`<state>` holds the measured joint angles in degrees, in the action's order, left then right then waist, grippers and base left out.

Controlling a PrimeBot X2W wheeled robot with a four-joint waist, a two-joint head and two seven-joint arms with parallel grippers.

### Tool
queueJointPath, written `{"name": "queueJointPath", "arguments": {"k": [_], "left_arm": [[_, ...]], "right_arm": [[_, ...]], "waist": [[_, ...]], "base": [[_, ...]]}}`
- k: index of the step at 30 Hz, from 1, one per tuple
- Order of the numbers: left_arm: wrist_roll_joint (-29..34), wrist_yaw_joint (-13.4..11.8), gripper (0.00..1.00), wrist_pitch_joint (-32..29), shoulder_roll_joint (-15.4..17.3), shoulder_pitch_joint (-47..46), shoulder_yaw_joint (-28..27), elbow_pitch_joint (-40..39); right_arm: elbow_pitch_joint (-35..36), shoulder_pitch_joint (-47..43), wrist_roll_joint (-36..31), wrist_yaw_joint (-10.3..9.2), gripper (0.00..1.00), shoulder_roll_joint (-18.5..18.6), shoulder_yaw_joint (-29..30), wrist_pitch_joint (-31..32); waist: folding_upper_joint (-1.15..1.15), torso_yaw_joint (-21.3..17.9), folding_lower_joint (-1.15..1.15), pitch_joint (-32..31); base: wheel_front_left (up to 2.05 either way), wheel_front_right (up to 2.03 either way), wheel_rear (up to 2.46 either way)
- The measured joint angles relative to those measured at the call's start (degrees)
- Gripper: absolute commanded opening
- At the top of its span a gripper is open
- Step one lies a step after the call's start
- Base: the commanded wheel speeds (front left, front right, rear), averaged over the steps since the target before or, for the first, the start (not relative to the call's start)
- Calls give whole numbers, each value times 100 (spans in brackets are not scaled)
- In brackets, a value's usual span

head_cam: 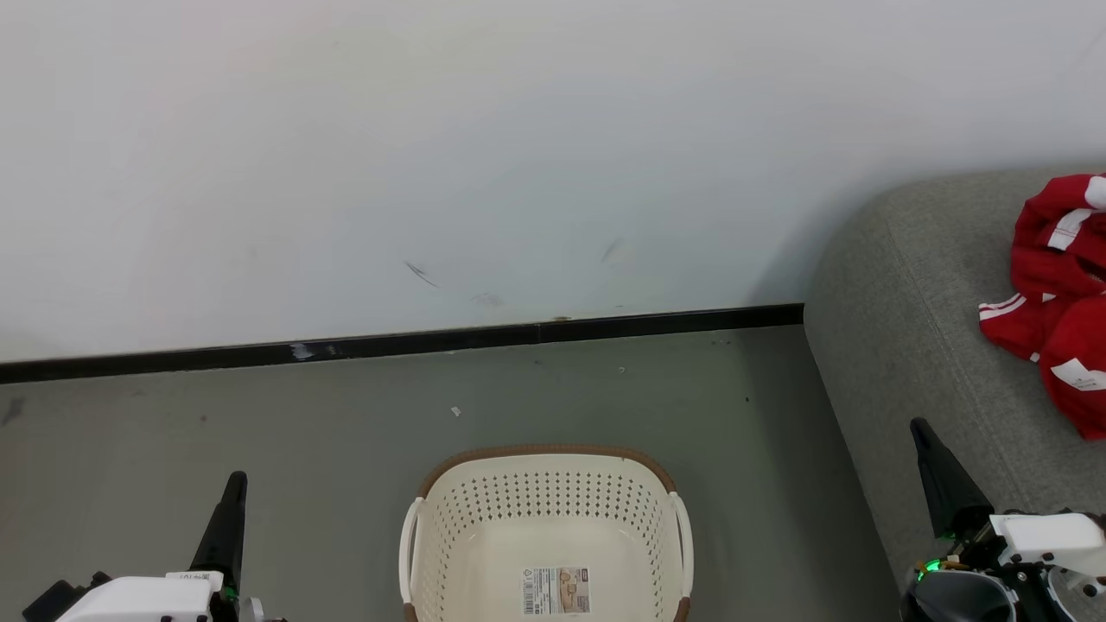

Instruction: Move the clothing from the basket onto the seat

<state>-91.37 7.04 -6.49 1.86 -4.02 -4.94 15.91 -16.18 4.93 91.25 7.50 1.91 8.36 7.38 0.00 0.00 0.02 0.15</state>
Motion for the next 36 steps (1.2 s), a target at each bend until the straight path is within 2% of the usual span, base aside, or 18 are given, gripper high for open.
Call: {"name": "queueJointPath", "arguments": {"k": [36], "left_arm": [[-1,0,0,0,0,0,2,-8]], "right_arm": [[33,-2,1,0,0,1,-24,-38]], "waist": [[0,0,-1,1]], "base": [[0,0,0]]}}
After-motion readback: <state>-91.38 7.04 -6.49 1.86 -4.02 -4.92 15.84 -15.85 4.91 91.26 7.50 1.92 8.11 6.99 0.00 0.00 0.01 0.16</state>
